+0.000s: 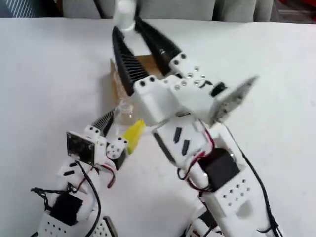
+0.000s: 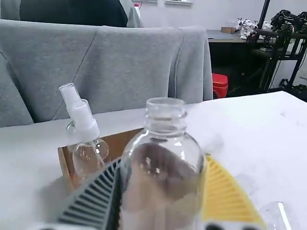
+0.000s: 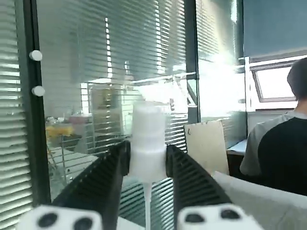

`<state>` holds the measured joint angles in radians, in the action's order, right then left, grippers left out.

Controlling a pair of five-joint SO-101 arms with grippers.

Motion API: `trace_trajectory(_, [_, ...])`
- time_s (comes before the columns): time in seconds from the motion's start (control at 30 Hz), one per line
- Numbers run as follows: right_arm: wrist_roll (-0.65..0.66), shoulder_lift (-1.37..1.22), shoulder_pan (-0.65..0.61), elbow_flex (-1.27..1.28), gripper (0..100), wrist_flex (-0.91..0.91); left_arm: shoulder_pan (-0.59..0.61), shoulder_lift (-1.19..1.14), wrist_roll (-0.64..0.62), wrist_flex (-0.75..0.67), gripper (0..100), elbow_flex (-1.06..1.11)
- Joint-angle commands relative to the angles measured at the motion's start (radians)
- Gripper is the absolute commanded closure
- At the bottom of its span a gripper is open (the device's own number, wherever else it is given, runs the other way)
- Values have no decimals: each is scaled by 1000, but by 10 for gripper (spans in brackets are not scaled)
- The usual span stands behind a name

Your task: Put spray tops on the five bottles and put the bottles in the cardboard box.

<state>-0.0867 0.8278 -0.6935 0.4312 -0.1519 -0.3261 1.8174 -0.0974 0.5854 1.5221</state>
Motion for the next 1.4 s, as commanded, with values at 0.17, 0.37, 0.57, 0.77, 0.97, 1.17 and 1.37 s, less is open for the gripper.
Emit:
trace_trajectory(0.17, [6,41,-15,141,984,105,-4,13,-6,-35,980,-11])
trace_trajectory(0.37, [6,96,-15,210,984,105,-7,13,-6,-35,980,-11])
trace_trajectory(0.57, [6,130,-15,218,984,97,-7,13,-6,-35,980,-11])
trace_trajectory(0.77, [6,148,-16,216,984,97,-7,13,-6,-35,980,-11])
trace_trajectory(0.97, [6,180,-21,218,984,96,-7,13,-6,-35,980,-11])
trace_trajectory(1.17, [6,197,-21,262,984,62,-8,13,-6,-35,980,-11])
trace_trajectory(1.37, [6,191,-16,313,984,133,-8,13,-6,-35,980,-11])
